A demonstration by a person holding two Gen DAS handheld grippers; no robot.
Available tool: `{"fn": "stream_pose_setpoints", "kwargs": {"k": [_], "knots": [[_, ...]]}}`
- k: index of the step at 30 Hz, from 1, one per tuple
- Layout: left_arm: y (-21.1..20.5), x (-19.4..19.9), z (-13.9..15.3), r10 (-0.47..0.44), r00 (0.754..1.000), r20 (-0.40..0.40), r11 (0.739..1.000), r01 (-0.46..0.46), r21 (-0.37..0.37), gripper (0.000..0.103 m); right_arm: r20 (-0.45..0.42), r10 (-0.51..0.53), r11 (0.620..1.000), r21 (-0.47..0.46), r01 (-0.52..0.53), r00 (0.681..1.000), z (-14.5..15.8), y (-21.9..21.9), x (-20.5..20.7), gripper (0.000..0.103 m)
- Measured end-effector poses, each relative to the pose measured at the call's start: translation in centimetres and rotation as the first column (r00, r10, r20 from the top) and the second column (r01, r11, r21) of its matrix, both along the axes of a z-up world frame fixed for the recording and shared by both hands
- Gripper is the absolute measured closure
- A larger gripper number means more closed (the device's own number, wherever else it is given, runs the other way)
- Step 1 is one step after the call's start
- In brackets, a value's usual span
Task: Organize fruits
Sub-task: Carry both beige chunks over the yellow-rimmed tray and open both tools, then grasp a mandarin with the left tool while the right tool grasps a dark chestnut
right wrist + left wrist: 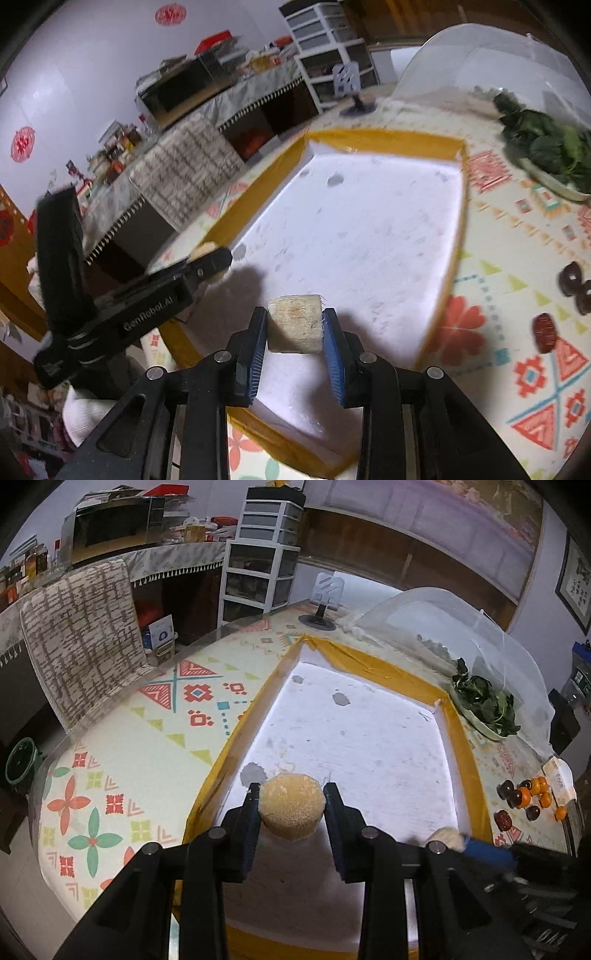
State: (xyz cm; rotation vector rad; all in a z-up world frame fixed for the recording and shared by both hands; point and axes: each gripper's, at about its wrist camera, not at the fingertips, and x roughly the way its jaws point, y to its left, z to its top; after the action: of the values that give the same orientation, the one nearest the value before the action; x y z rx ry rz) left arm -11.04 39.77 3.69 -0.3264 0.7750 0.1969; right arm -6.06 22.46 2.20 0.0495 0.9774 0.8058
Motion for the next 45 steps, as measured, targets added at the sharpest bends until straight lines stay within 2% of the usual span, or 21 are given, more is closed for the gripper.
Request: {"fn": "stream_pose_setpoints", "kwargs": {"k": [8,10,14,16,20,24,29,33,36,39,42,45], "knots": [[0.3,-0.6,0.3,0.018,1.000,0.018,1.000,-0.018,0.001,0.070,0.034,0.009,0.999,-0.041,-0.007,0.999,-1.0,1.2,-0.5,0.070],[0.2,-0.9,0.8,0.024,0.999,0.030,1.000,-0.024,-0.003,0.059,0.038,0.006,0.999,-0.037,-0.005,0.999,-0.8,1.1,-0.7,0.070],[-0.1,-2.0,2.4,0.036,0.997,0.067,0.999,-0.036,-0.006,0.053,0.061,0.001,1.000,-0.019,0.000,0.998,0.1,0.4,-1.4,0.069],[-0.5,-2.5,3.3,0.036,0.996,0.085,0.999,-0.035,-0.006,0.042,0.078,-0.007,1.000,-0.008,0.007,0.997,0.9,-0.1,-1.7,0.065],[-1.9,-3.4,5.1,0.021,0.992,0.124,1.000,-0.022,0.007,0.038,0.108,-0.034,0.999,0.035,0.030,0.994,2.7,-2.0,-2.5,0.062],[-4.6,-4.1,7.0,-0.028,0.986,0.162,0.999,0.024,0.025,0.032,0.128,-0.092,0.993,0.079,0.083,0.987,4.2,-5.6,-3.0,0.053],[-9.2,-4.1,8.2,-0.126,0.975,0.183,0.992,0.119,0.049,0.029,0.141,-0.207,0.977,0.088,0.196,0.968,5.0,-12.5,-2.5,0.053],[-12.5,-3.4,8.0,-0.203,0.965,0.168,0.979,0.197,0.048,0.029,0.116,-0.328,0.944,0.083,0.319,0.938,4.4,-19.6,-1.4,0.053],[-15.3,-2.2,7.7,-0.270,0.951,0.149,0.963,0.269,0.030,0.029,0.105,-0.427,0.904,0.056,0.423,0.898,3.6,-25.2,-0.3,0.053],[-17.3,-0.7,7.4,-0.322,0.937,0.137,0.946,0.324,0.006,0.029,0.106,-0.488,0.872,0.021,0.488,0.867,2.8,-28.8,1.0,0.053],[-20.0,2.1,7.2,-0.393,0.910,0.130,0.915,0.401,-0.037,0.029,0.101,-0.499,0.864,-0.010,0.503,0.861,1.8,-30.5,2.4,0.053],[-22.7,4.7,6.7,-0.452,0.886,0.101,0.889,0.457,-0.035,0.029,0.108,-0.478,0.873,-0.049,0.485,0.872,0.7,-30.4,3.9,0.053]]}}
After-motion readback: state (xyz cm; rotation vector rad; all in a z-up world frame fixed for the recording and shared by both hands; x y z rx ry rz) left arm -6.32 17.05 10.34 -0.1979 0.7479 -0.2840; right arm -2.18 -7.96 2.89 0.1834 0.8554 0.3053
